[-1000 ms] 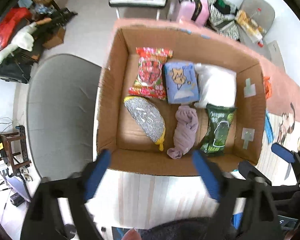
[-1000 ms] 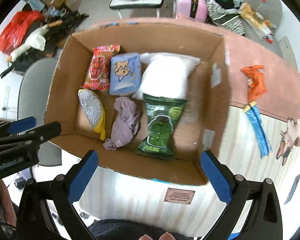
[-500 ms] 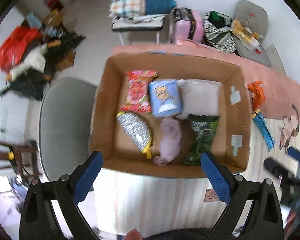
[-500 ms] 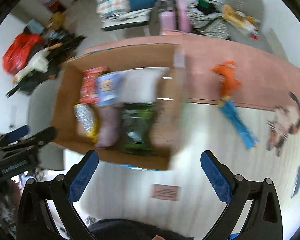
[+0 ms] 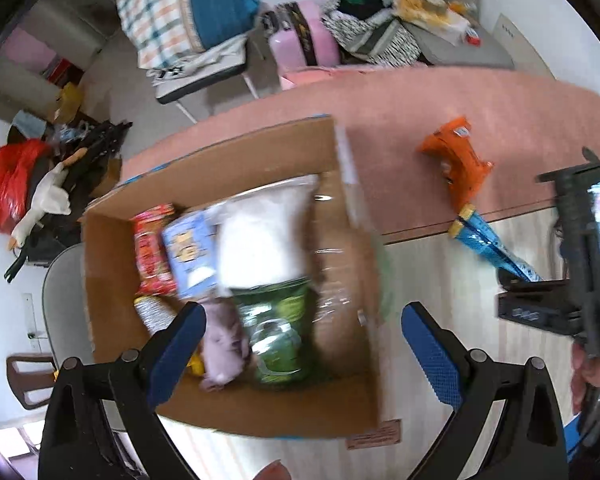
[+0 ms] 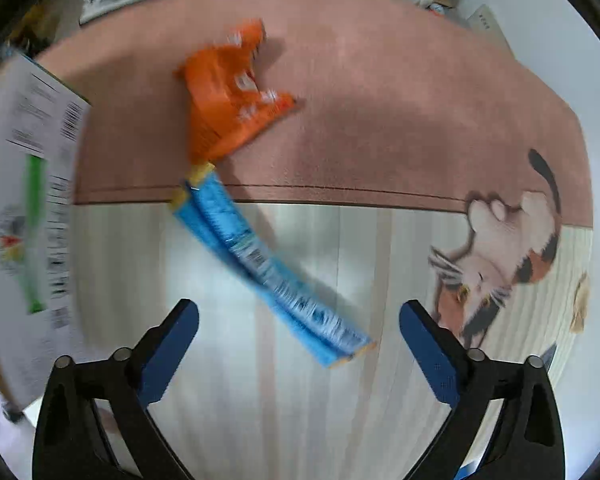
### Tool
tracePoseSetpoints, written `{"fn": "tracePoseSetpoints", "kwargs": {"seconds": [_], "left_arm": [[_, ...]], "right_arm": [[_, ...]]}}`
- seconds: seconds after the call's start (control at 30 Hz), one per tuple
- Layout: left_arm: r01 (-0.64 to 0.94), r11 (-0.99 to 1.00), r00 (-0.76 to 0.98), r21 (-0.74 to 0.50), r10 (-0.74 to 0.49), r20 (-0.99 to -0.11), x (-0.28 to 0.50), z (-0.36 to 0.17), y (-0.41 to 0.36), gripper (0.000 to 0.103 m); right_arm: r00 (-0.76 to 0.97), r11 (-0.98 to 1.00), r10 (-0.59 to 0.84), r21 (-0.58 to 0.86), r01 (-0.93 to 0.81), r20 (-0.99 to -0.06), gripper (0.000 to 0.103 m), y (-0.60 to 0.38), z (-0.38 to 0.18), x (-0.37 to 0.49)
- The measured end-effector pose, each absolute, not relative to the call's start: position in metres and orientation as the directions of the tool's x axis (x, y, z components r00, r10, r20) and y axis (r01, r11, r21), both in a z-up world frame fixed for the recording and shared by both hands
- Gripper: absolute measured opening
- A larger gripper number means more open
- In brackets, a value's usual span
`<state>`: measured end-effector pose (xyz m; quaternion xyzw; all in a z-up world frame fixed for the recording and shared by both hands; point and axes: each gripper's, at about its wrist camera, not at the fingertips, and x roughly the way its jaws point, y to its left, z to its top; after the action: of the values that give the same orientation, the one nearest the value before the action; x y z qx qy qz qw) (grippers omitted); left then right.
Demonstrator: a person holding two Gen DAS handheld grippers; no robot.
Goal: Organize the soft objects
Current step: 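Grasp the blue tube pack with the left gripper while the right grasps the orange bag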
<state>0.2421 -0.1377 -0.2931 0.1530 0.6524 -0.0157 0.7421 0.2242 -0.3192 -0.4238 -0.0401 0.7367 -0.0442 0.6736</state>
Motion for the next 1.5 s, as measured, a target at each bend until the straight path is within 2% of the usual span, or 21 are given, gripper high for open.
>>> {"fn": "tracePoseSetpoints", "kwargs": {"seconds": [0.1, 0.17, 0.27, 0.43, 0.5, 0.57, 0.6, 0.63, 0.67, 0.77, 0.87, 1.03, 1.13, 1.2, 1.27, 1.33, 1.37, 1.4, 1.5], "left_arm": [[0.244, 0.944, 0.129, 0.223, 0.197, -0.972, 0.255, -0.308, -0.157, 0.100], [0.252, 0.940, 0.128, 0.231, 0.204, -0.971, 0.263, -0.312, -0.167, 0.100], [0.276, 0.930, 0.125, 0.245, 0.218, -0.968, 0.279, -0.318, -0.185, 0.100], [0.275, 0.931, 0.093, 0.239, 0.221, -0.971, 0.308, -0.335, -0.206, 0.100], [0.264, 0.939, 0.062, 0.221, 0.213, -0.975, 0.312, -0.343, -0.210, 0.100], [0.268, 0.945, 0.028, 0.188, 0.188, -0.982, 0.308, -0.352, -0.217, 0.100], [0.282, 0.933, 0.047, 0.226, 0.221, -0.974, 0.305, -0.354, -0.223, 0.100], [0.301, 0.920, 0.068, 0.251, 0.242, -0.968, 0.300, -0.355, -0.229, 0.100], [0.321, 0.914, 0.075, 0.248, 0.236, -0.969, 0.294, -0.356, -0.235, 0.100], [0.358, 0.925, -0.015, 0.125, 0.139, -0.990, 0.277, -0.363, -0.257, 0.100], [0.416, 0.904, 0.001, 0.101, 0.110, -0.994, 0.259, -0.366, -0.284, 0.100], [0.527, 0.846, -0.047, 0.073, 0.115, -0.992, 0.227, -0.399, -0.334, 0.098], [0.567, 0.819, -0.063, 0.092, 0.154, -0.986, 0.215, -0.422, -0.353, 0.085], [0.582, 0.807, -0.064, 0.098, 0.165, -0.984, 0.211, -0.433, -0.360, 0.069], [0.584, 0.807, -0.079, 0.085, 0.161, -0.984, 0.208, -0.440, -0.365, 0.063], [0.589, 0.804, -0.075, 0.082, 0.156, -0.985, 0.205, -0.440, -0.370, 0.045], [0.585, 0.808, -0.081, 0.071, 0.146, -0.986, 0.203, -0.438, -0.371, 0.028], [0.584, 0.808, -0.080, 0.075, 0.149, -0.986, 0.202, -0.436, -0.373, 0.019], [0.564, 0.824, -0.073, 0.062, 0.125, -0.989, 0.200, -0.427, -0.372, 0.013]], "right_arm": [[-0.120, 0.993, -0.114, -0.115, -0.003, -0.986, 0.081, -0.325, -0.442, 0.227], [-0.133, 0.997, -0.043, -0.051, 0.057, -0.990, 0.055, -0.335, -0.448, 0.226], [-0.136, 0.986, 0.017, -0.005, 0.164, -0.991, 0.033, -0.355, -0.449, 0.221], [-0.134, 0.901, 0.152, 0.082, 0.425, -0.979, 0.024, -0.405, -0.451, 0.201], [-0.126, 0.860, 0.237, 0.147, 0.489, -0.963, 0.024, -0.416, -0.452, 0.192], [-0.128, 0.843, 0.348, 0.249, 0.477, -0.929, 0.027, -0.418, -0.452, 0.188], [-0.138, 0.837, 0.378, 0.275, 0.473, -0.915, 0.032, -0.420, -0.452, 0.185], [-0.133, 0.827, 0.402, 0.297, 0.477, -0.906, 0.050, -0.426, -0.450, 0.181], [-0.113, 0.819, 0.409, 0.310, 0.484, -0.905, 0.062, -0.434, -0.445, 0.176], [-0.085, 0.858, 0.301, 0.231, 0.458, -0.950, 0.063, -0.459, -0.424, 0.166], [-0.068, 0.858, 0.255, 0.193, 0.477, -0.965, 0.063, -0.486, -0.413, 0.154], [-0.070, 0.850, 0.198, 0.135, 0.509, -0.978, 0.063, -0.520, -0.410, 0.139], [-0.067, 0.839, 0.202, 0.138, 0.526, -0.977, 0.063, -0.538, -0.414, 0.136], [-0.064, 0.837, 0.202, 0.139, 0.529, -0.977, 0.063, -0.546, -0.412, 0.133], [-0.062, 0.838, 0.194, 0.132, 0.529, -0.979, 0.063, -0.549, -0.411, 0.131], [-0.062, 0.843, 0.192, 0.132, 0.522, -0.979, 0.063, -0.548, -0.409, 0.136], [-0.064, 0.845, 0.191, 0.131, 0.518, -0.980, 0.063, -0.539, -0.412, 0.140], [-0.063, 0.848, 0.191, 0.133, 0.512, -0.979, 0.063, -0.534, -0.412, 0.143], [-0.053, 0.860, 0.190, 0.140, 0.491, -0.980, 0.063, -0.534, -0.403, 0.145]]}}
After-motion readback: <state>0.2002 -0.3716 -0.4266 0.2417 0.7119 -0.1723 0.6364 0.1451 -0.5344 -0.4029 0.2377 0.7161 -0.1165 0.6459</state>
